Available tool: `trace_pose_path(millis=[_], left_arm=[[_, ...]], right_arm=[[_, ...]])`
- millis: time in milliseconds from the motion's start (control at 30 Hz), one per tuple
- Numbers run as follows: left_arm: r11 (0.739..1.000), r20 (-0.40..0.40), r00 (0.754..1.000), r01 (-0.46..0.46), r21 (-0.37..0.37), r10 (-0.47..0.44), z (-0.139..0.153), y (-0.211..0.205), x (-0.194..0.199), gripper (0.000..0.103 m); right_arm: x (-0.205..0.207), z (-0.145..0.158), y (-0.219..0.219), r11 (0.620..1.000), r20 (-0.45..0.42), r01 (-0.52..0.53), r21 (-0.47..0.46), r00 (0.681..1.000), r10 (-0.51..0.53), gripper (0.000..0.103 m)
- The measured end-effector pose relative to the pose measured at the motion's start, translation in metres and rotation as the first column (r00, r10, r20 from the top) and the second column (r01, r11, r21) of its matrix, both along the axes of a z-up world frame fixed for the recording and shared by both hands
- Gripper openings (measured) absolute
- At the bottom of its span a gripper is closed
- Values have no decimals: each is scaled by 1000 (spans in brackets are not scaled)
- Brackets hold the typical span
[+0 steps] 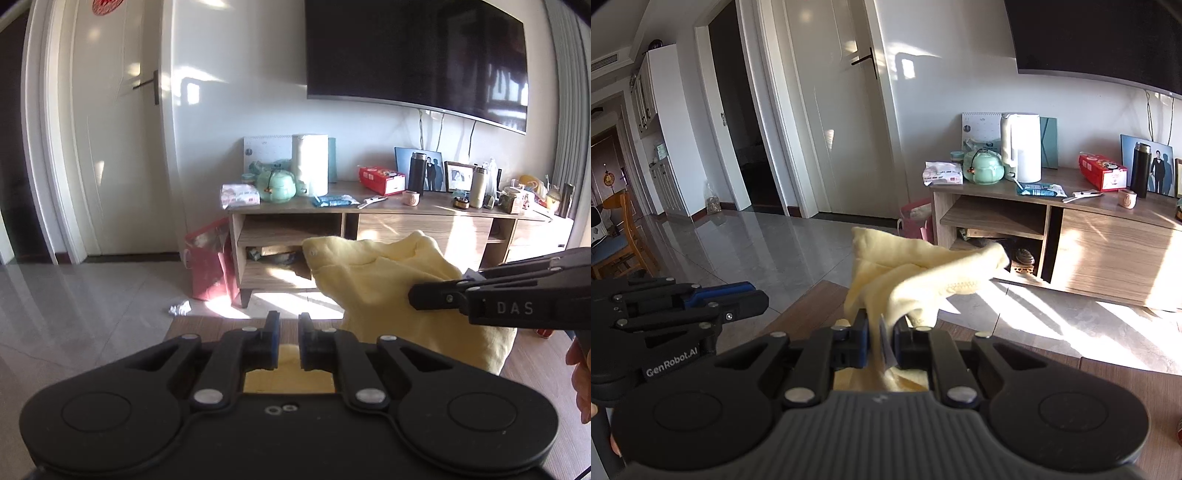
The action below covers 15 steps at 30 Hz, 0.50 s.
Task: Fold clothes
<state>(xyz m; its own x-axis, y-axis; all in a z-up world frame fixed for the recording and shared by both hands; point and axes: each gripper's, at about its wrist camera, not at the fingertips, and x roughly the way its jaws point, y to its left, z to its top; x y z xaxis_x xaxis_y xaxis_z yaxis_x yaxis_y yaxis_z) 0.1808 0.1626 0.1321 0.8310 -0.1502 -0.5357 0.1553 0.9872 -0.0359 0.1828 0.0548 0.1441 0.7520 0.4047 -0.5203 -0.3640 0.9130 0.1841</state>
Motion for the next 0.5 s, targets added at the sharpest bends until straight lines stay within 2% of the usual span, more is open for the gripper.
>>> trace_pose_path(millis=[33, 67, 133, 333, 500], left_arm=[[998, -58, 998, -5, -57, 2, -11, 11, 2, 19], [995, -93, 996, -16, -99, 7, -19, 19, 3, 23], [985, -162, 987, -49, -166, 22, -40, 34, 3, 26], [973, -265, 961, -129, -190, 75, -75, 47, 10, 38], [963, -339, 934, -185, -198, 110, -94, 43, 19, 41]], right_arm=[[-1, -3, -1, 1000, -3, 2, -6, 1000, -2, 14], [-3, -6, -5, 1000, -6, 6, -11, 1000, -6, 14], [-8, -10, -12, 1000, -9, 16, -20, 1000, -16, 14], [-18, -22, -42, 997, -31, 70, -45, 997, -71, 14], [-20, -37, -58, 994, -64, 103, -40, 992, -105, 14]])
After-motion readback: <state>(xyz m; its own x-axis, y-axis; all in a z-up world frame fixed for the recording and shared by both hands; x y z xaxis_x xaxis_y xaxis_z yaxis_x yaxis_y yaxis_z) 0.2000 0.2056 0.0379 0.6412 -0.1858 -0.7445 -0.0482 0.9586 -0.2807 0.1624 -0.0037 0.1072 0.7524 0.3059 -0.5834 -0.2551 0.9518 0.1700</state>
